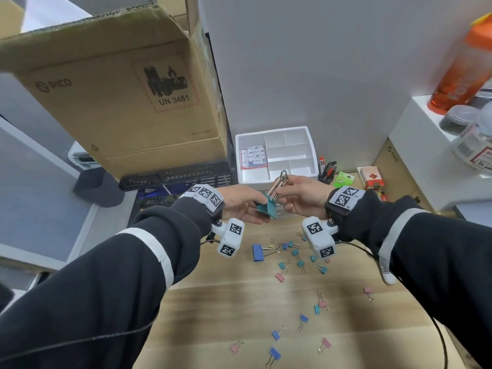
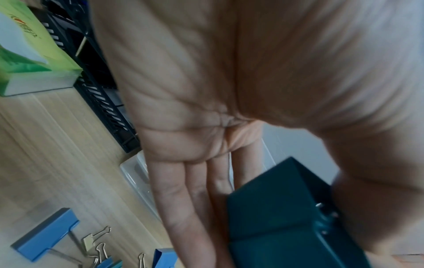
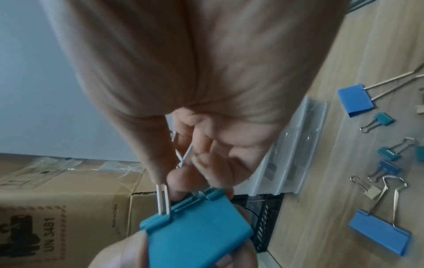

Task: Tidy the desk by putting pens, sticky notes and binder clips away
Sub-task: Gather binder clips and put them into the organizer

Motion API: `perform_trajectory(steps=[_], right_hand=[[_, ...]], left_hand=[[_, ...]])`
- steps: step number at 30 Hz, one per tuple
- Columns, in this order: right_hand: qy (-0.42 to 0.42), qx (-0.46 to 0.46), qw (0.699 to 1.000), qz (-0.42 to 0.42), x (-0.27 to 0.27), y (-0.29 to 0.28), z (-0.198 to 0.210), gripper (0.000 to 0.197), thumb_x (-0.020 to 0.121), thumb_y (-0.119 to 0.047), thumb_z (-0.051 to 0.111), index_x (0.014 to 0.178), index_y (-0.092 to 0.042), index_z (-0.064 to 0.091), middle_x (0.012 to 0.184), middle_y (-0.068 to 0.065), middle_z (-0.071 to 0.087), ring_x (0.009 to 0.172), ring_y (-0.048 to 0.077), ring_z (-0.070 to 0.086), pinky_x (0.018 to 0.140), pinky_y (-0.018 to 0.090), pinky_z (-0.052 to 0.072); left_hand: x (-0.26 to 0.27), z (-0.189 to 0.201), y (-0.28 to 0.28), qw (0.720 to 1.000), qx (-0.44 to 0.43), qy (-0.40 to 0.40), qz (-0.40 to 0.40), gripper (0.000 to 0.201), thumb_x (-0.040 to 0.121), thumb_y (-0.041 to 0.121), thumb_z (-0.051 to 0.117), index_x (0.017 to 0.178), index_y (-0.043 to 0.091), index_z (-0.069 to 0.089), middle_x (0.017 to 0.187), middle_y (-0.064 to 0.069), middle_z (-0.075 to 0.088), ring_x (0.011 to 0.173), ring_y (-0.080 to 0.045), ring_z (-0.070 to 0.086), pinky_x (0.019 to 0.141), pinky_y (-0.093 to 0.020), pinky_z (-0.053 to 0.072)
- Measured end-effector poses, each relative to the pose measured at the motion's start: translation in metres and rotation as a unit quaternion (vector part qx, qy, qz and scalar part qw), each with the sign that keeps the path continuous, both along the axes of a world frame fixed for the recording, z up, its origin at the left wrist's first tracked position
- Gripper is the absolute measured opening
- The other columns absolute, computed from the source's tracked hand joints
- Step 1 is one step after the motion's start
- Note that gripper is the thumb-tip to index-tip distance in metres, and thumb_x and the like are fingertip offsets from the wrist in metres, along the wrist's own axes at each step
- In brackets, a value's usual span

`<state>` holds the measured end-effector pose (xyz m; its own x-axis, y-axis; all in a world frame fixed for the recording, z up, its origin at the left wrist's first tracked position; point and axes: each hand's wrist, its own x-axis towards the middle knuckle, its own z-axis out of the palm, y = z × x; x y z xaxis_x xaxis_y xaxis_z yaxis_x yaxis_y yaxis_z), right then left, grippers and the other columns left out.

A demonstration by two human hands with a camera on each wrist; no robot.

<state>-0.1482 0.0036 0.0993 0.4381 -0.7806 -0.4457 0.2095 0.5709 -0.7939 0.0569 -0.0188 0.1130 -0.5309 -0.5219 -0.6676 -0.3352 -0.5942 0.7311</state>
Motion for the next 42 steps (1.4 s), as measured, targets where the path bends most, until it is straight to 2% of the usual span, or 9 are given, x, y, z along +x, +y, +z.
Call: perform_trajectory(steps=[4,7,9,14,17,22,28,36,42], right_hand=[[0.021,-0.030,0.999,-0.008,0.000,-0.010,0.011,0.015,0.098,0.004,0.051,0.092,-0.010,0.055,0.076,0.008,0.061,0.056,0.011,0.051,0.050,0.018,0.045],[0.057,-0.069,0.996,-0.019,-0.001,-0.024,0.023,0.010,0.098,0.004,0.053,0.101,-0.006,0.054,0.075,0.008,0.059,0.054,0.011,0.051,0.048,0.018,0.046],[0.140,-0.130,0.981,-0.040,-0.003,-0.040,0.030,0.012,0.096,0.003,0.057,0.103,-0.005,0.053,0.075,0.010,0.058,0.052,0.011,0.053,0.047,0.018,0.048],[0.433,-0.351,0.829,-0.050,-0.019,-0.084,0.048,0.013,0.090,-0.009,0.068,0.100,-0.010,0.060,0.092,0.003,0.066,0.065,0.021,0.067,0.066,0.035,0.060],[0.520,-0.407,0.750,-0.036,-0.026,-0.104,0.050,0.016,0.091,-0.018,0.066,0.104,-0.011,0.061,0.094,0.000,0.064,0.080,0.024,0.062,0.078,0.033,0.051],[0.565,-0.444,0.695,0.030,-0.025,-0.127,0.034,0.020,0.094,-0.022,0.063,0.112,-0.015,0.061,0.101,0.007,0.068,0.089,0.029,0.061,0.080,0.031,0.046],[0.571,-0.432,0.694,0.068,-0.018,-0.141,0.017,0.015,0.094,-0.027,0.062,0.107,-0.019,0.060,0.091,-0.001,0.061,0.087,0.028,0.057,0.080,0.034,0.047],[0.573,-0.403,0.700,0.141,-0.014,-0.146,0.001,0.009,0.093,-0.019,0.063,0.100,-0.015,0.061,0.087,-0.004,0.058,0.089,0.027,0.058,0.076,0.027,0.039],[0.570,-0.391,0.713,0.114,-0.015,-0.141,-0.002,0.028,0.089,-0.022,0.069,0.115,-0.012,0.062,0.112,0.006,0.065,0.087,0.021,0.058,0.082,0.029,0.046]], left_hand=[[-0.007,0.005,-0.007,1.000,0.021,0.016,0.013,0.027,0.100,0.013,0.043,0.122,0.001,0.053,0.111,-0.021,0.065,0.086,-0.027,0.071,0.080,-0.033,0.061],[-0.009,0.009,-0.020,0.998,0.026,0.039,0.041,0.039,0.091,0.022,0.054,0.124,0.002,0.052,0.117,-0.024,0.064,0.095,-0.034,0.069,0.087,-0.040,0.059],[-0.009,0.011,-0.029,0.999,0.014,0.020,0.044,0.047,0.085,0.031,0.059,0.123,0.005,0.053,0.110,-0.025,0.067,0.093,-0.035,0.069,0.085,-0.041,0.058],[0.001,0.003,-0.050,0.981,-0.084,-0.150,0.089,0.039,0.091,0.039,0.061,0.112,0.006,0.059,0.088,-0.013,0.069,0.069,-0.024,0.068,0.069,-0.033,0.058],[0.009,0.000,-0.061,0.966,-0.121,-0.216,0.072,0.030,0.094,0.032,0.060,0.110,0.007,0.059,0.087,-0.009,0.063,0.073,-0.024,0.061,0.067,-0.030,0.055],[0.013,-0.009,-0.068,0.924,-0.227,-0.308,-0.002,0.031,0.091,0.031,0.066,0.104,0.003,0.065,0.099,-0.010,0.070,0.077,-0.022,0.073,0.075,-0.035,0.063],[0.008,-0.010,-0.077,0.912,-0.234,-0.333,-0.056,0.027,0.091,0.031,0.066,0.080,0.008,0.059,0.090,-0.009,0.069,0.078,-0.022,0.075,0.079,-0.036,0.063],[0.008,-0.014,-0.088,0.915,-0.217,-0.333,-0.064,0.027,0.093,0.031,0.064,0.082,0.007,0.061,0.087,-0.010,0.072,0.080,-0.025,0.075,0.073,-0.033,0.063],[0.008,-0.011,-0.084,0.911,-0.219,-0.343,-0.064,0.026,0.093,0.033,0.064,0.081,0.009,0.060,0.089,-0.010,0.072,0.077,-0.022,0.072,0.077,-0.034,0.062]])
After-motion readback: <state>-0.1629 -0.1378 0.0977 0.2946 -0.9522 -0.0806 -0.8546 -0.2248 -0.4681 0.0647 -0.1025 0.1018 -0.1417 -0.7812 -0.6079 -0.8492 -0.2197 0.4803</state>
